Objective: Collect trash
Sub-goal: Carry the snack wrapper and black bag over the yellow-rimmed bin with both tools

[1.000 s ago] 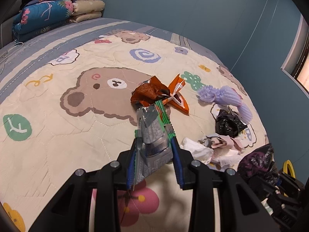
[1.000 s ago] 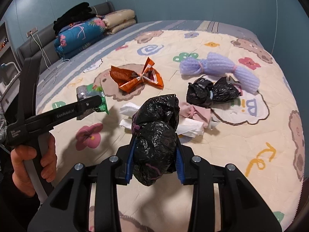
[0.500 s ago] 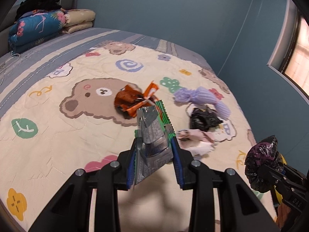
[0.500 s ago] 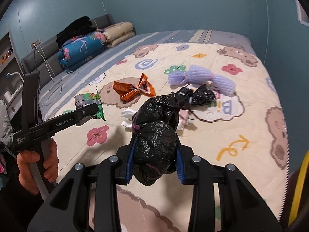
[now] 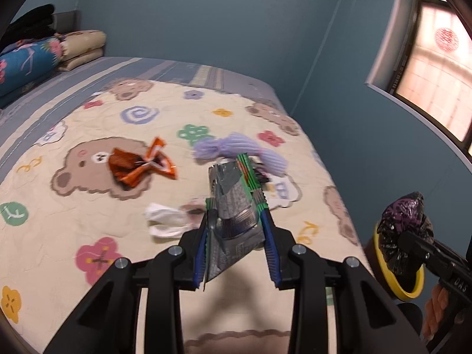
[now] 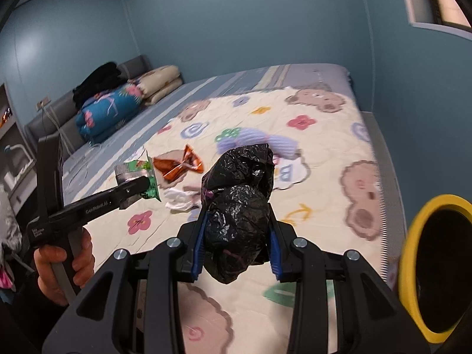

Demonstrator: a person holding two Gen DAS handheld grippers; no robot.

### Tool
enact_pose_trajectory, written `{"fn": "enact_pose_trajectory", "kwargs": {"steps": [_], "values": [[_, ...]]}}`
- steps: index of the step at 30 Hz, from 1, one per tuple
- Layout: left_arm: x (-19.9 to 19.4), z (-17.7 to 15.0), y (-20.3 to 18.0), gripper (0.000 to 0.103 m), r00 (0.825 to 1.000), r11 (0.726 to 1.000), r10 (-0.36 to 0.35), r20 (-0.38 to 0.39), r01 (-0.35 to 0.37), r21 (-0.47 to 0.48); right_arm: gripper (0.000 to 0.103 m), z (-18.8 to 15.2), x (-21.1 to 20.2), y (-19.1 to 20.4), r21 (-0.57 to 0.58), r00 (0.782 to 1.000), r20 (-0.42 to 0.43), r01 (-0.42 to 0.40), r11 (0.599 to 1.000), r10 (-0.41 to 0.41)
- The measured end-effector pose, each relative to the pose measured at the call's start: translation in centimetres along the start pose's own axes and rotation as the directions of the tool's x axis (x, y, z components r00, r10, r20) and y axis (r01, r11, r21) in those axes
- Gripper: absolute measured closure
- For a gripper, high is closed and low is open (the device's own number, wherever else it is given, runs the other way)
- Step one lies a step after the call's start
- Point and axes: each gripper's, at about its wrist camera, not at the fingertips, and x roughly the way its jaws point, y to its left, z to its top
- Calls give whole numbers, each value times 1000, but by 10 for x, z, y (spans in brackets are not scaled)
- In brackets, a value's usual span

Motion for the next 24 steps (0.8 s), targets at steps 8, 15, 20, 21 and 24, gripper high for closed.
{"fn": "enact_pose_trajectory", "kwargs": {"steps": [8,15,20,21,24], "values": [[0,4,-59,72,996,994,-89,-1,89,64,69,2,-52,-46,47,994,55,87,995,-89],[-1,6,-102,72,987,981,-159,-8,159,112,69,3,-89,-84,106,986,95,127,986,-137],[-1,6,-122,72,981,973,-194,-12,194,126,69,1,-115,-104,142,977,127,154,978,-172],[-1,6,-127,72,980,971,-198,-12,198,133,69,1,-119,-108,145,974,134,163,976,-183],[0,8,-139,72,977,966,-214,-14,214,146,69,1,-127,-115,153,967,148,186,971,-208]]}}
